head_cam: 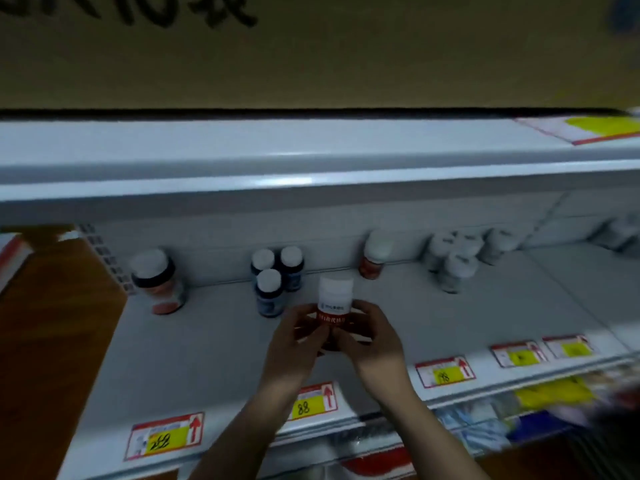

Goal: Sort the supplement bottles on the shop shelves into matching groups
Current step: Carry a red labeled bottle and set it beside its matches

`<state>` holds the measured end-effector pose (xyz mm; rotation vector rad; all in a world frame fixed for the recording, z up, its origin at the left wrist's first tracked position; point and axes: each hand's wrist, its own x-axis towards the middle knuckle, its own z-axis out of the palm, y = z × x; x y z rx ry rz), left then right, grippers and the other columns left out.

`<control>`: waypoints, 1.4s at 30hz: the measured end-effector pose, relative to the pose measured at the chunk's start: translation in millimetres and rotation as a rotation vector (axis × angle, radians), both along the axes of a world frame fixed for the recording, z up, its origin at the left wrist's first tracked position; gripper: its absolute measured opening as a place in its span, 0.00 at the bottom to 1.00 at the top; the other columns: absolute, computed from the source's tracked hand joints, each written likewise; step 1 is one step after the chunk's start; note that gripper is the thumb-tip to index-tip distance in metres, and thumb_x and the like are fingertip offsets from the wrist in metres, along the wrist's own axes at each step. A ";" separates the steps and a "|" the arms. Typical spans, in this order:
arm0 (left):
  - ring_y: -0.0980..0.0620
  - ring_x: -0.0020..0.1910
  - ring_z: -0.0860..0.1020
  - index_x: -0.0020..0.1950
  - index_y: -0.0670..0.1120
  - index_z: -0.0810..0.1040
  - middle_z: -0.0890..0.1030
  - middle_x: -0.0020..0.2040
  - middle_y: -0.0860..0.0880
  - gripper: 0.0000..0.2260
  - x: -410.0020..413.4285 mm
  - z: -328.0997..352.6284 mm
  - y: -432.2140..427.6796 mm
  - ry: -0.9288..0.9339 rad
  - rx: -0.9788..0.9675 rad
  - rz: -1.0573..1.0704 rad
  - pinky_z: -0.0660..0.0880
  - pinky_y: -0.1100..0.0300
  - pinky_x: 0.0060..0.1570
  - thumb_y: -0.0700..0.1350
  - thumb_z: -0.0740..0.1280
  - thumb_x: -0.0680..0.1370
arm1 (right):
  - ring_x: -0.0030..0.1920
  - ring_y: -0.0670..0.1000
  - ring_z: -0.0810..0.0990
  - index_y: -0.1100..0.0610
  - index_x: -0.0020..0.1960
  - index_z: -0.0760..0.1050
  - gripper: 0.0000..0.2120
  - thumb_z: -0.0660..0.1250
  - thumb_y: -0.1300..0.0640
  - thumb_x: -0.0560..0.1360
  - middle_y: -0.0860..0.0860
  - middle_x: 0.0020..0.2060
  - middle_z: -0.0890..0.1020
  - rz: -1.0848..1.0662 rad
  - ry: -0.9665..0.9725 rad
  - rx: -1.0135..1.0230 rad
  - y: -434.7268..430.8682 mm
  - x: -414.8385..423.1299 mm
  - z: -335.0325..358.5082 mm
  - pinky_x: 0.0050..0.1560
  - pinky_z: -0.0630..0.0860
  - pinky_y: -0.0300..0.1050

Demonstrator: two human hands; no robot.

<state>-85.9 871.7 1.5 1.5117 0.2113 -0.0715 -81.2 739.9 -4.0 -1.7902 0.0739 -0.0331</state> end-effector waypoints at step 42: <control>0.53 0.46 0.77 0.53 0.44 0.77 0.79 0.48 0.48 0.07 74.4 -4.7 -159.9 0.027 0.021 0.138 0.77 0.49 0.55 0.35 0.63 0.79 | 0.57 0.57 0.78 0.61 0.63 0.72 0.20 0.71 0.60 0.73 0.55 0.52 0.78 -0.157 -0.018 -0.158 -133.8 117.7 -7.9 0.49 0.70 0.41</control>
